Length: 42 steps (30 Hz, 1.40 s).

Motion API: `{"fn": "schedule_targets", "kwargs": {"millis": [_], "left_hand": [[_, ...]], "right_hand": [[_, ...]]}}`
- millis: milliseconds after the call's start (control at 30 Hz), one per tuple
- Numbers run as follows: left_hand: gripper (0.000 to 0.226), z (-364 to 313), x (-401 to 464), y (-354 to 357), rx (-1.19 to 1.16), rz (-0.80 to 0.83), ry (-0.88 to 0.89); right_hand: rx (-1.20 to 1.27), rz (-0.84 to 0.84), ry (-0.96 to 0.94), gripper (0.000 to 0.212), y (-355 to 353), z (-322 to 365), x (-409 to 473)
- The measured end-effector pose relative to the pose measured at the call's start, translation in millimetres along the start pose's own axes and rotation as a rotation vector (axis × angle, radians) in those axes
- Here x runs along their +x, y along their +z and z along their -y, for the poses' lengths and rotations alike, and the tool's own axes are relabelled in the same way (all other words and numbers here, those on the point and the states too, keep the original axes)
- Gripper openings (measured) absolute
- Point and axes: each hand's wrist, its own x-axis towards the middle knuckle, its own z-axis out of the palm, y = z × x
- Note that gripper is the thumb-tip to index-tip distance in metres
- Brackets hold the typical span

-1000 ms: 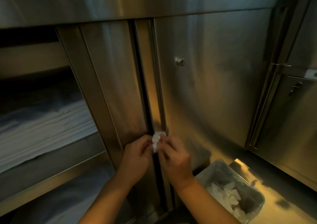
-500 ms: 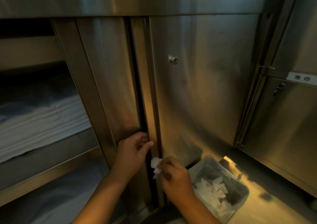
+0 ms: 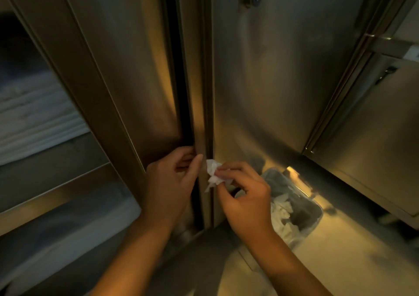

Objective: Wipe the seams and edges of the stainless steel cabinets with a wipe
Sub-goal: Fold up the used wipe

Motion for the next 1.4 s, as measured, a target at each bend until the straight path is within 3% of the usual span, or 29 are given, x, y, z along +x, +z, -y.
{"fn": "schedule_targets", "kwargs": {"millis": [100,200,333,400,633,867,1167,1400], "left_hand": [[0.014,-6.7,-17.3,-10.6,0.184,0.08,-0.211],[0.005,-32.2,-36.2,-24.1,0.076,0.199,-0.393],[0.06,-101.2,-51.7,-48.9,-0.173,0.413,-0.427],[0.065,-140.7,-51.0,-66.3,-0.242,0.444,-0.42],[0.031,-266.8,-24.4,-131.7,-0.223,0.481,-0.381],[0.024,-358.5,-4.6,-194.2,-0.13,0.471,-0.401],[0.013,-439.0,8.7,-258.6,-0.105,0.399,-0.498],[0.013,-469.5,8.6,-292.8,-0.123,0.401,-0.542]], "right_hand": [[-0.04,0.052,0.09,0.023,-24.1,18.9,-3.2],[-0.07,0.102,0.15,0.022,-51.5,49.4,-1.9],[-0.068,0.167,0.233,0.025,-87.3,105.8,0.5],[-0.051,0.205,0.311,0.024,-104.6,141.4,4.9],[0.048,0.197,0.527,0.026,-159.7,270.1,44.2],[0.211,0.225,0.765,0.037,-201.1,373.6,87.5],[0.24,0.251,0.709,0.041,-238.2,461.9,121.5],[0.263,0.514,0.653,0.035,-244.3,500.7,160.2]]}}
